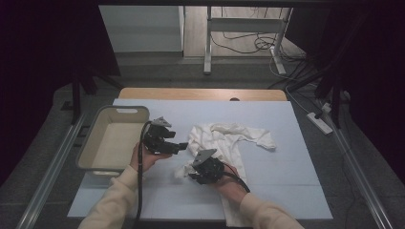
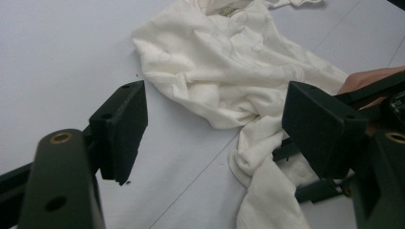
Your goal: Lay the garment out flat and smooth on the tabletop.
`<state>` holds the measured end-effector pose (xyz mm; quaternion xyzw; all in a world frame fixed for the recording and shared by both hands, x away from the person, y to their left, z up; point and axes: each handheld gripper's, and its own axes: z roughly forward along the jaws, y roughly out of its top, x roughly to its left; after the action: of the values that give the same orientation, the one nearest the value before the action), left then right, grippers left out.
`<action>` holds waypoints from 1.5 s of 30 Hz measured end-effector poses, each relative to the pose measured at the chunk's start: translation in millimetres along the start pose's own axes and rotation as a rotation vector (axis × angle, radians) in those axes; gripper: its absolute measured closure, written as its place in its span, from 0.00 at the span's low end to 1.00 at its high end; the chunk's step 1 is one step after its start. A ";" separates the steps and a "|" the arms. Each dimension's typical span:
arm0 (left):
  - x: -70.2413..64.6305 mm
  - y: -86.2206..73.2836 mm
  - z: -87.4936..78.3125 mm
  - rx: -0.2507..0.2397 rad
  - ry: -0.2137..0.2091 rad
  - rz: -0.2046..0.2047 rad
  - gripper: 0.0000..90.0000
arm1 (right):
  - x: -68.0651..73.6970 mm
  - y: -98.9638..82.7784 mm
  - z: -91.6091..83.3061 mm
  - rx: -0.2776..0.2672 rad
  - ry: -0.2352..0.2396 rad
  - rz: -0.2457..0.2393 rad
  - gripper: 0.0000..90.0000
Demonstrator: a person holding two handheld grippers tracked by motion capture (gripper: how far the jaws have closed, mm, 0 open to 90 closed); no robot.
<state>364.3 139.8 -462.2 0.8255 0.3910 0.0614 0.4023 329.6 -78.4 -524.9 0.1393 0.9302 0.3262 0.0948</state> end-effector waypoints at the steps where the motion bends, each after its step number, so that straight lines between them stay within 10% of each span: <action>1: 0.1 -0.1 -0.1 0.000 0.000 0.000 0.27 | -0.3 0.0 -0.1 0.002 0.004 -0.001 0.78; 6: 0.2 -0.6 0.4 0.003 -0.002 0.001 0.27 | 2.8 1.4 -4.1 0.011 0.014 -0.022 0.90; 16: 0.6 -0.6 1.4 0.011 -0.001 0.007 0.27 | 27.8 3.0 -43.7 -0.040 0.211 -0.005 0.91; 28: 0.4 0.0 2.6 0.012 -0.005 0.009 0.27 | 50.0 -11.8 -76.7 -0.051 0.336 -0.009 0.91; 33: 0.1 0.2 2.9 0.013 -0.004 0.010 0.27 | 46.0 -19.8 -75.8 -0.038 0.286 -0.006 0.89; 37: -0.6 0.3 3.7 0.015 -0.005 0.009 0.27 | 35.8 -25.6 -74.6 -0.084 0.146 0.066 0.74; 45: -1.0 0.2 3.3 0.013 -0.003 0.012 0.27 | 39.7 -18.2 -96.0 -0.165 0.180 0.065 0.67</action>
<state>365.1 137.0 -464.0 0.8306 0.3857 0.0601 0.3972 262.9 -135.0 -465.9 0.1313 0.8999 0.4158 0.0112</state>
